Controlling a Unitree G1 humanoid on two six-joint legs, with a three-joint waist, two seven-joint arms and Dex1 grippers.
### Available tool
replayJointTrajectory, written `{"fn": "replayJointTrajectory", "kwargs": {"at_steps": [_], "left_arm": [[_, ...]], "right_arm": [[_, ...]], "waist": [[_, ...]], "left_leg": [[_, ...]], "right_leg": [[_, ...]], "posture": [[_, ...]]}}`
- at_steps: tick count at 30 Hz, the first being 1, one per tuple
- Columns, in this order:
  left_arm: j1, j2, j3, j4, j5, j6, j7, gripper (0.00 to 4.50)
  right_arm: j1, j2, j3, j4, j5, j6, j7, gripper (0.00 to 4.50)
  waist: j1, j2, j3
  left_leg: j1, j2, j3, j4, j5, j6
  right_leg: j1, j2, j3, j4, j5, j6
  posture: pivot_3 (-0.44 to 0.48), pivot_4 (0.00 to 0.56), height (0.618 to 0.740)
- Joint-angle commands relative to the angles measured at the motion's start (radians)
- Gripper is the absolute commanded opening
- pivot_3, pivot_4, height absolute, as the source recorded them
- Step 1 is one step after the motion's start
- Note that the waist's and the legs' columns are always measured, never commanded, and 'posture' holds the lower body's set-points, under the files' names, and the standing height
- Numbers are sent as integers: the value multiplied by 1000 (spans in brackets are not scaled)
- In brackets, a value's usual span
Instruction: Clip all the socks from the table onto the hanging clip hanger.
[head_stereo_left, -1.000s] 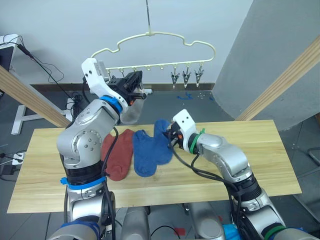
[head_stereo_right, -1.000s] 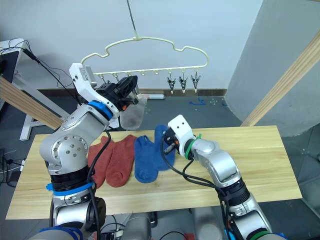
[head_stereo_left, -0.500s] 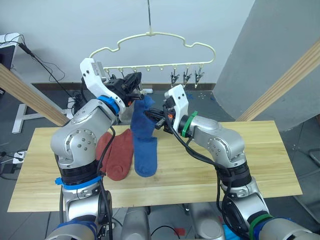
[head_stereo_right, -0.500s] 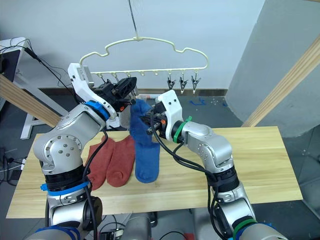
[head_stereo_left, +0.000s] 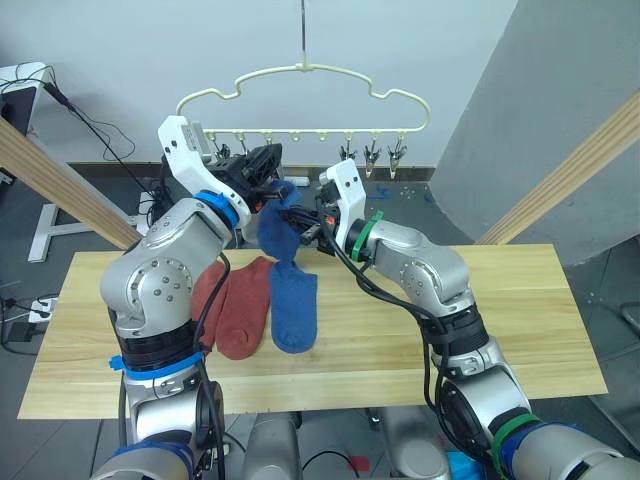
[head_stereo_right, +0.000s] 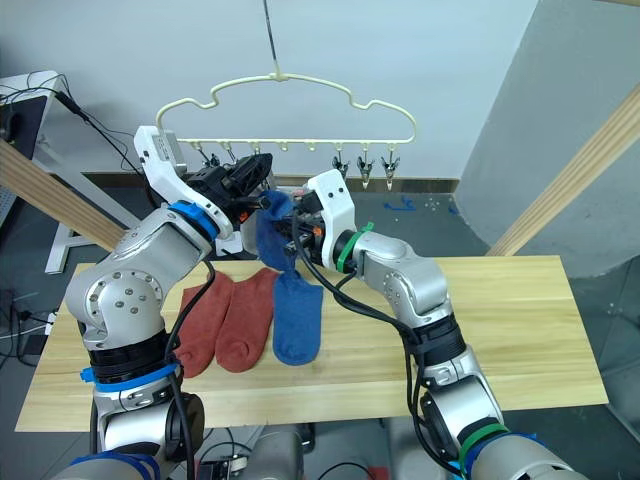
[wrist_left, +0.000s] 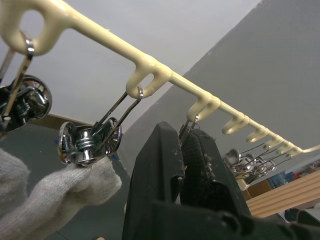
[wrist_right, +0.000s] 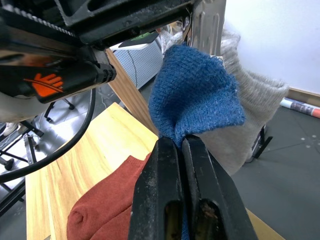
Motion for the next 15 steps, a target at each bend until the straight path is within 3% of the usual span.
{"fn": "replayJointTrajectory", "kwargs": {"at_steps": [1, 15], "left_arm": [[2, 5, 7, -46, -13, -10, 6, 2], [-17, -5, 4, -24, -15, -13, 9, 2]], "right_arm": [[-39, 16, -4, 2, 2, -40, 13, 18], [34, -2, 37, -61, 7, -1, 15, 18]], "waist": [[3, 0, 0], [7, 0, 0]], "left_leg": [[0, 0, 0, 0, 0, 0], [0, 0, 0, 0, 0, 0]], "right_leg": [[0, 0, 0, 0, 0, 0], [0, 0, 0, 0, 0, 0]], "posture": [[-151, 336, 740], [-159, 347, 740]]}}
